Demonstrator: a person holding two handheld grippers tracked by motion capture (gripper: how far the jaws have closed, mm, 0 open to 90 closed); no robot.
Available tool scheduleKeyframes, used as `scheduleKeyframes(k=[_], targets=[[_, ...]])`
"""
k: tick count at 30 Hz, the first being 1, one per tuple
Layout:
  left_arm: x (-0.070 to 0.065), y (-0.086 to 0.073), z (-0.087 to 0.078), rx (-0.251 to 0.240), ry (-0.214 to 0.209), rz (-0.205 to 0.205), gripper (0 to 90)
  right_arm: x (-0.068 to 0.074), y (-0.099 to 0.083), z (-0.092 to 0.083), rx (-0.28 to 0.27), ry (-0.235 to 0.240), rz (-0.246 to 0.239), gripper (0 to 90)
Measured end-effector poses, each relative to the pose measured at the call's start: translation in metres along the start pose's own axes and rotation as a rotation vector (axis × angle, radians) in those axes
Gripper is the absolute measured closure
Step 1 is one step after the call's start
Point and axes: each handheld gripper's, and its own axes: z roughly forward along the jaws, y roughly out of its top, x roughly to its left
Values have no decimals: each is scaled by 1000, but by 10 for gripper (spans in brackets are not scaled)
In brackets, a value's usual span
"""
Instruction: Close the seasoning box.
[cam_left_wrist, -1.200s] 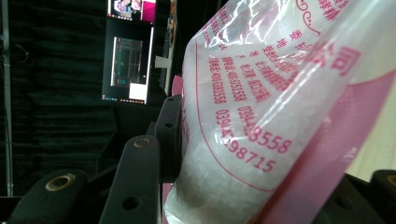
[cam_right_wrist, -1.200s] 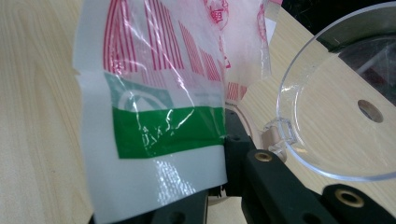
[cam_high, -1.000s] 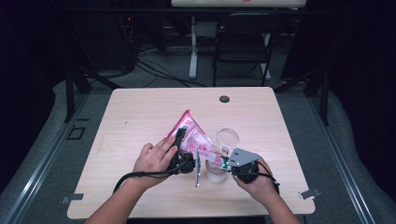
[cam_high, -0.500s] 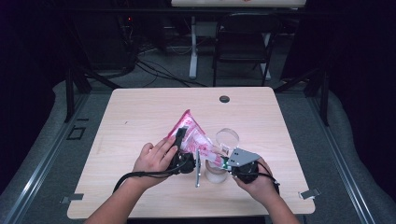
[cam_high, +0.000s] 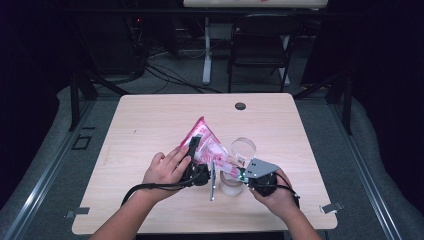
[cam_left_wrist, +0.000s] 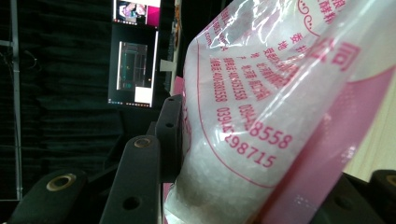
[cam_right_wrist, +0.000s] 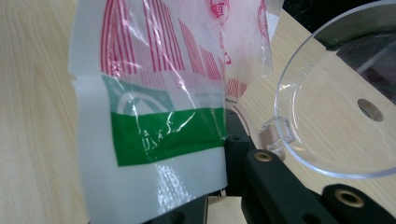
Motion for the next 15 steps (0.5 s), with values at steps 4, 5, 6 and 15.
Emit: scheduleKeyframes(k=[4, 5, 6, 15], targets=[[0, 1, 0, -6, 9, 7, 637, -1, -1, 0, 0, -2, 7, 897], [1, 1, 0, -6, 9, 7, 637, -1, -2, 1, -3, -1, 6, 897], [1, 1, 0, -7, 9, 7, 637, -1, -2, 0, -4, -1, 6, 897], [1, 3, -1, -7, 8, 8, 639, -1, -2, 1, 2, 1, 5, 897]])
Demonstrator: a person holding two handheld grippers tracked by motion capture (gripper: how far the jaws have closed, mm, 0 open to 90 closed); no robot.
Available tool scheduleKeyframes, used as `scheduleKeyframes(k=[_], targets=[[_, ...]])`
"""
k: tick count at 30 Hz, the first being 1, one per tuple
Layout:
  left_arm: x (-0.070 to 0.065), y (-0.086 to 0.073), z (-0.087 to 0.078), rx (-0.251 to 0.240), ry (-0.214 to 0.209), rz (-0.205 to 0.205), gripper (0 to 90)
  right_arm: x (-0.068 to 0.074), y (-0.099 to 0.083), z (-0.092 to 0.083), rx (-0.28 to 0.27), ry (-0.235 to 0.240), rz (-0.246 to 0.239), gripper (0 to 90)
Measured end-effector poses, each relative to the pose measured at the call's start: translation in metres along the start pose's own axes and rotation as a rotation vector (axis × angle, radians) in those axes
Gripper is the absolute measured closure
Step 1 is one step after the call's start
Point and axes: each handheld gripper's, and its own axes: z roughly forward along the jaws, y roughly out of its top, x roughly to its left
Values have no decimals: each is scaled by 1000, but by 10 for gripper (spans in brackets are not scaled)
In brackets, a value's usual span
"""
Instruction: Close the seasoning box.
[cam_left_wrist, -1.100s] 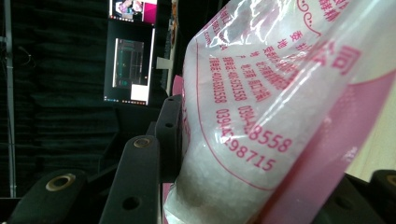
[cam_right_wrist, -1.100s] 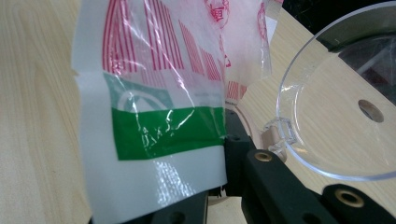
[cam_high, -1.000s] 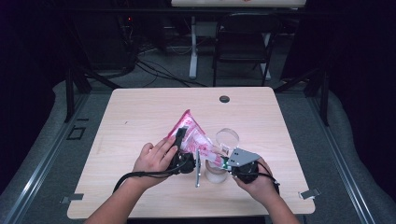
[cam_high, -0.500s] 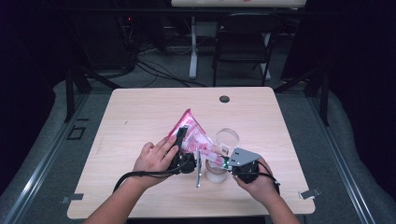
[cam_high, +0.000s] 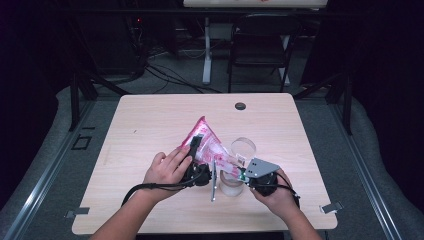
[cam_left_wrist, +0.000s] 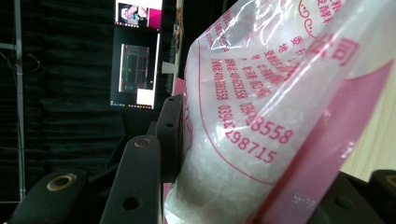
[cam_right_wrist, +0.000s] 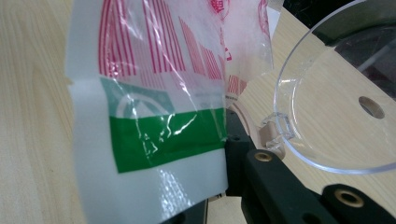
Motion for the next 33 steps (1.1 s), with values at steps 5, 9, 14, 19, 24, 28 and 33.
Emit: scheduleKeyframes(k=[5, 9, 14, 19, 24, 28, 33], targets=[[0, 1, 0, -5, 4, 3, 639, -1, -1, 0, 3, -2, 0, 897], [1, 2, 0, -4, 7, 5, 640, -1, -1, 0, 4, -4, 2, 897], [0, 2, 0, -1, 3, 2, 640, -1, -1, 0, 4, -3, 2, 898], [1, 2, 0, -4, 5, 4, 641, -1, -1, 0, 5, -4, 1, 897], [1, 2, 0, -21, 14, 7, 641, -1, -1, 1, 5, -4, 2, 897], [1, 3, -1, -7, 10, 10, 641, -2, -2, 1, 6, -3, 3, 897], [1, 3, -1, -9, 9, 10, 640, -2, -2, 1, 7, -1, 3, 897]])
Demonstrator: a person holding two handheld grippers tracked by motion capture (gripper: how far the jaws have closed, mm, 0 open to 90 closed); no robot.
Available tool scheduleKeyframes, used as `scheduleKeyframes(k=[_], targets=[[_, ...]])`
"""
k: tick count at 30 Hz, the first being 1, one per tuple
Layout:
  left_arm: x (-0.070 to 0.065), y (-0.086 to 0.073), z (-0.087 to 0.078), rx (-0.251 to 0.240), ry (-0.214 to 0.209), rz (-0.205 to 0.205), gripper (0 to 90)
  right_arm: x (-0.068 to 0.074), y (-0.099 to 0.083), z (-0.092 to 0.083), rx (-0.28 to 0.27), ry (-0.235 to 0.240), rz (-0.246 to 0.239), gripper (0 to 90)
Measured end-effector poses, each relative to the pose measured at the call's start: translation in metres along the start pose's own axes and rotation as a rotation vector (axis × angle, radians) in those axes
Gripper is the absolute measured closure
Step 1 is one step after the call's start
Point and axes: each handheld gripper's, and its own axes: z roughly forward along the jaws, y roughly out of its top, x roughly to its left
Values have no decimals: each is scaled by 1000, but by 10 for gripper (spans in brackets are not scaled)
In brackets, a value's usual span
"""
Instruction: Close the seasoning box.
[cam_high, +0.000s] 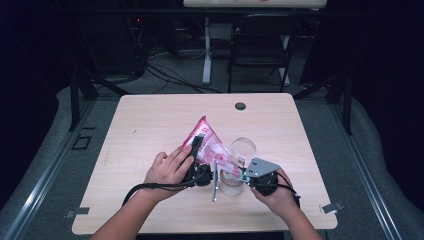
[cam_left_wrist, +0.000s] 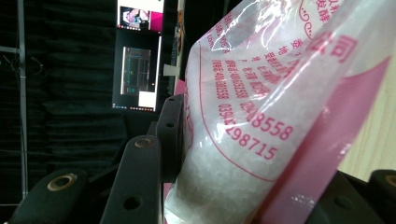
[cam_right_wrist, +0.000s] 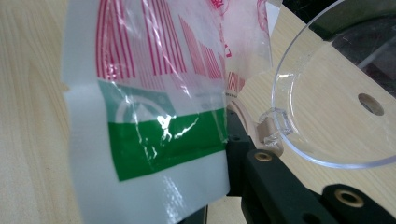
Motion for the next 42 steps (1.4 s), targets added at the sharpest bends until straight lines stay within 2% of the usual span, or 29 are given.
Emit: scheduleKeyframes(k=[25, 37, 38, 42], targets=[[0, 0, 1, 6, -2, 12, 660, 1, 1, -2, -9, -2, -2, 897], [0, 0, 1, 14, -9, 10, 678, 1, 2, -6, -33, 18, -2, 893], [0, 0, 2, 2, -1, 15, 680, 1, 3, -6, -33, 20, -2, 892], [0, 1, 1, 15, -3, 14, 683, 2, 3, -8, -37, 21, -5, 891]])
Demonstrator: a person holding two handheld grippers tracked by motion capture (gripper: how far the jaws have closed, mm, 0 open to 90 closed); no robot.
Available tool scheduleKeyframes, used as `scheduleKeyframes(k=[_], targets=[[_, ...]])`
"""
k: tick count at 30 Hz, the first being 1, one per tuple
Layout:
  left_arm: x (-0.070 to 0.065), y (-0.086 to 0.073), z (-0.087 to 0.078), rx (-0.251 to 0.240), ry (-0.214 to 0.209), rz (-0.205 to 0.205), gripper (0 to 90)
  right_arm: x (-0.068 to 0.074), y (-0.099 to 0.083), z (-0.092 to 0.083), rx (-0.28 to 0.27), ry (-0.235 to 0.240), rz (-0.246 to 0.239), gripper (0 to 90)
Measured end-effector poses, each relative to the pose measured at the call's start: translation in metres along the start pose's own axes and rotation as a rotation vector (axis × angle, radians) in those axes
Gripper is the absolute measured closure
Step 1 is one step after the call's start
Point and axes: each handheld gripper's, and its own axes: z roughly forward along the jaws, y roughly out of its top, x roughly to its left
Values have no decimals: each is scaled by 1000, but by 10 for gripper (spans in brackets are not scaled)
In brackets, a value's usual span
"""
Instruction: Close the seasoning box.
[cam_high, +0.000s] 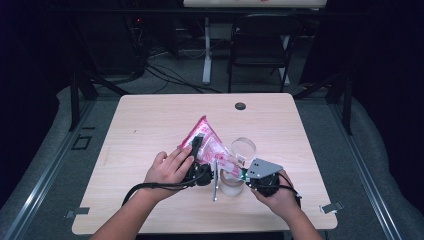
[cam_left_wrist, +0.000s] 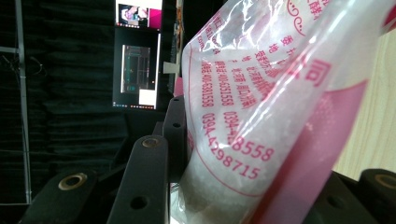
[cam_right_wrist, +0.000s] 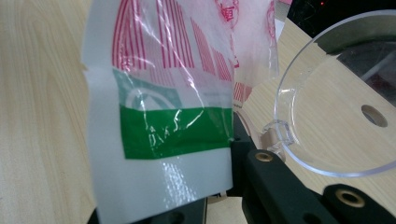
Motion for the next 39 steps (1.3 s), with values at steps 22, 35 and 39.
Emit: scheduleKeyframes(k=[22, 35, 39], targets=[[-2, 2, 4, 1, -14, 2, 696, -1, 2, -5, -37, 11, 18, 874], [-3, 2, 6, 10, -16, 0, 704, -1, 4, -8, -47, 31, 13, 891], [-2, 2, 6, 7, -13, 5, 705, -1, 5, -8, -49, 36, 14, 891]])
